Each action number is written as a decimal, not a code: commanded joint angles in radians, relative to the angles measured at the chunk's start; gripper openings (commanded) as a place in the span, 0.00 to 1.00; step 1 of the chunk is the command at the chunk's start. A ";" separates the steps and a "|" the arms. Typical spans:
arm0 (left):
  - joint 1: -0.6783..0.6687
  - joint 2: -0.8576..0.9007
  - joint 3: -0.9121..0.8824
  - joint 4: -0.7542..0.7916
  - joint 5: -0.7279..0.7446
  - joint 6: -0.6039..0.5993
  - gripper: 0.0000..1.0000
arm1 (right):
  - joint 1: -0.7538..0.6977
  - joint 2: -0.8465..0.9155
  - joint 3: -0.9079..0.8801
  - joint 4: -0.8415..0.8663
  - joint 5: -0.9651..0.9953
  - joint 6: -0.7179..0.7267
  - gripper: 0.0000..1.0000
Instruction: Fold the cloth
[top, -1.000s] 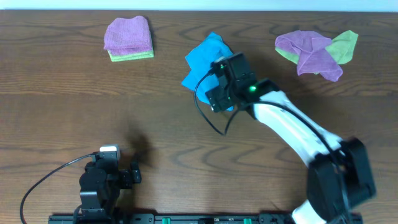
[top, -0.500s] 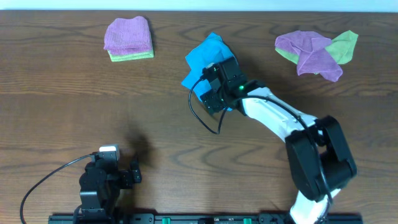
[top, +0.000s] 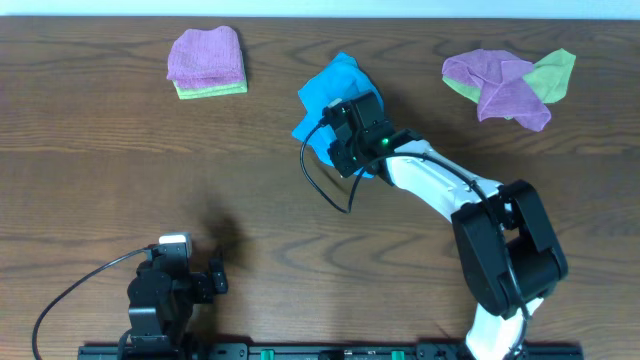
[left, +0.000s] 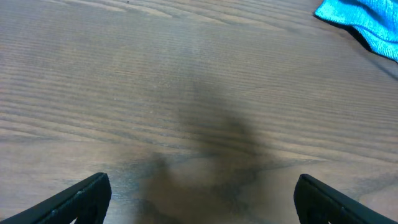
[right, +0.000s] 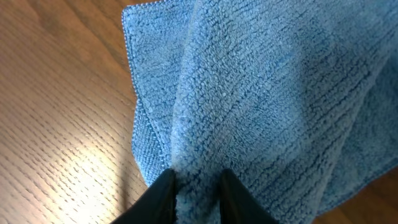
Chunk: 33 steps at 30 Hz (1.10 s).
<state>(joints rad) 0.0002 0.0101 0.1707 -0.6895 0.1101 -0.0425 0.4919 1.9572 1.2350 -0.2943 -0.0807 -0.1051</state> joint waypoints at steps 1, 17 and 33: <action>0.006 -0.006 -0.009 -0.002 0.014 -0.018 0.95 | -0.007 0.013 0.012 -0.002 -0.031 0.003 0.47; 0.006 -0.006 -0.009 -0.002 0.014 -0.018 0.95 | -0.006 0.066 0.012 0.057 -0.084 0.003 0.50; 0.006 -0.006 -0.009 -0.002 0.013 -0.018 0.95 | 0.019 -0.150 0.022 -0.039 -0.085 0.064 0.01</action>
<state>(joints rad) 0.0002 0.0101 0.1707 -0.6891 0.1169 -0.0525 0.4950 1.9167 1.2354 -0.3092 -0.1558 -0.0742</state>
